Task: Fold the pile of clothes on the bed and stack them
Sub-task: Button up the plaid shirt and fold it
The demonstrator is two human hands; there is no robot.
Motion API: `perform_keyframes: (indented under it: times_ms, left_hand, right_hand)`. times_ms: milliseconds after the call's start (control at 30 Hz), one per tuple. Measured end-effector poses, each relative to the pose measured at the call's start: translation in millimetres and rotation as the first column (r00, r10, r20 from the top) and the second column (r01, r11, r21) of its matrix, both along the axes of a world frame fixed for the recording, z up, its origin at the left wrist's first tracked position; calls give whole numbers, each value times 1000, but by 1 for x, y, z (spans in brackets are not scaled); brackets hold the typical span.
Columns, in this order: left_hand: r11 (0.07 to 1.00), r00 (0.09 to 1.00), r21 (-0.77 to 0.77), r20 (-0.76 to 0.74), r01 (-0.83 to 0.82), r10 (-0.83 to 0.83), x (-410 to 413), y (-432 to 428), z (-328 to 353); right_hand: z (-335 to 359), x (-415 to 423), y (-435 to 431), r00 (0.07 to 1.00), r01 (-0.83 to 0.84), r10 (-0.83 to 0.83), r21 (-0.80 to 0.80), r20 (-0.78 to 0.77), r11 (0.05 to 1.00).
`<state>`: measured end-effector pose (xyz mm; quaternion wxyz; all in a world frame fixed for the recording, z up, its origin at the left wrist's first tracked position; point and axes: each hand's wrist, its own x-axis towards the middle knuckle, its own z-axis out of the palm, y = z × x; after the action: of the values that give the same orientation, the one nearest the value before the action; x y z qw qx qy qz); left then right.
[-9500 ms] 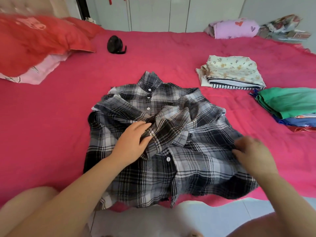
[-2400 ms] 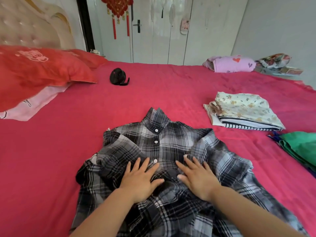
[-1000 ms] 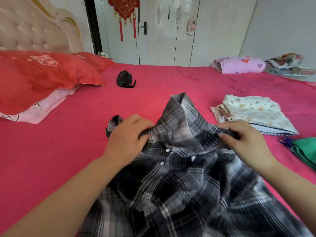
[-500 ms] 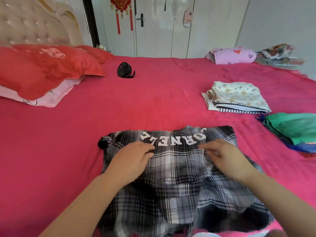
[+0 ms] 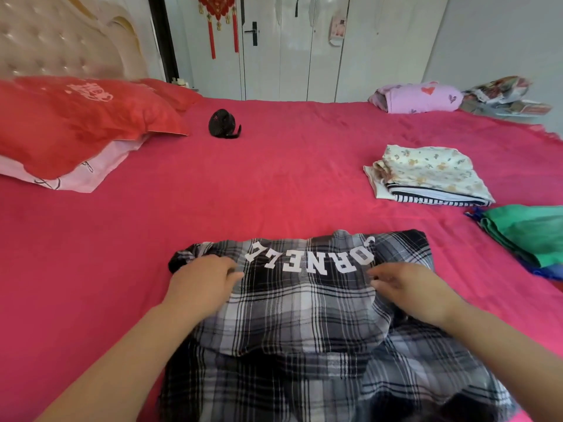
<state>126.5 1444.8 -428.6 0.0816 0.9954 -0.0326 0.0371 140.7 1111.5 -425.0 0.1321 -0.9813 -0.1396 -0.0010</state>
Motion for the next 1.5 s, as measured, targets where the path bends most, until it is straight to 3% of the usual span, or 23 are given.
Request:
perform_keyframes:
  times_ms: [100, 200, 333, 400, 533, 667, 733, 833, 967, 1133, 1200, 1267, 1333, 1500]
  left_hand:
    - [995, 991, -102, 135, 4, 10, 40, 7, 8]
    - [994, 995, -110, 98, 11, -1, 81, 18, 1]
    - [990, 966, 142, -258, 1, 36, 113, 25, -23]
    - [990, 934, 134, -357, 47, 4, 120, 28, -34]
    - [993, 974, 77, -215, 89, -71, 132, 34, -32]
    - [998, 986, 60, 165, -15, 5, 166, 40, 1]
    - [996, 959, 32, 272, -86, 74, 184, 43, 18]
    - [976, 962, 50, 186, -213, 200, 191, 43, 18]
    - [923, 912, -131, 154, -362, 380, 166, 49, -11]
    - [824, 881, -329, -56, -461, 470, 122, 56, -45]
    - [823, 882, -333, -69, -461, 466, 108, 53, -52]
    - [812, 887, -376, -66, -447, 458, 98, 50, -52]
    - [793, 894, -447, -39, -414, 446, 94, 46, -45]
    - [731, 870, -604, 121, -317, 477, 83, 41, -10]
  right_hand:
    - [10, 38, -16, 985, 106, -106, 7, 134, 994]
    - [7, 80, -34, 978, 172, -159, -93, 132, 981]
    - [-10, 118, -48, 975, 201, -218, -228, -52, 953]
    - [-19, 131, -51, 956, 188, -236, -254, -174, 949]
    - [-29, 151, -54, 961, 150, -214, -322, -173, 935]
    - [-2, 179, -52, 964, 247, -239, -58, 118, 967]
    - [13, 196, -46, 935, 289, -283, 6, 214, 957]
    - [13, 202, -35, 940, 326, -329, 40, 93, 944]
    - [-13, 174, -24, 956, 287, -291, 111, 19, 951]
    - [-39, 130, -18, 985, 171, -172, 106, -2, 980]
    - [-43, 116, -18, 994, 107, -104, 69, -42, 992]
    - [-44, 107, -17, 994, 55, -61, -76, -88, 996]
    - [-41, 103, -14, 996, 54, -66, -178, -59, 983]
    - [-6, 95, -15, 944, 248, -250, 37, 215, 968]
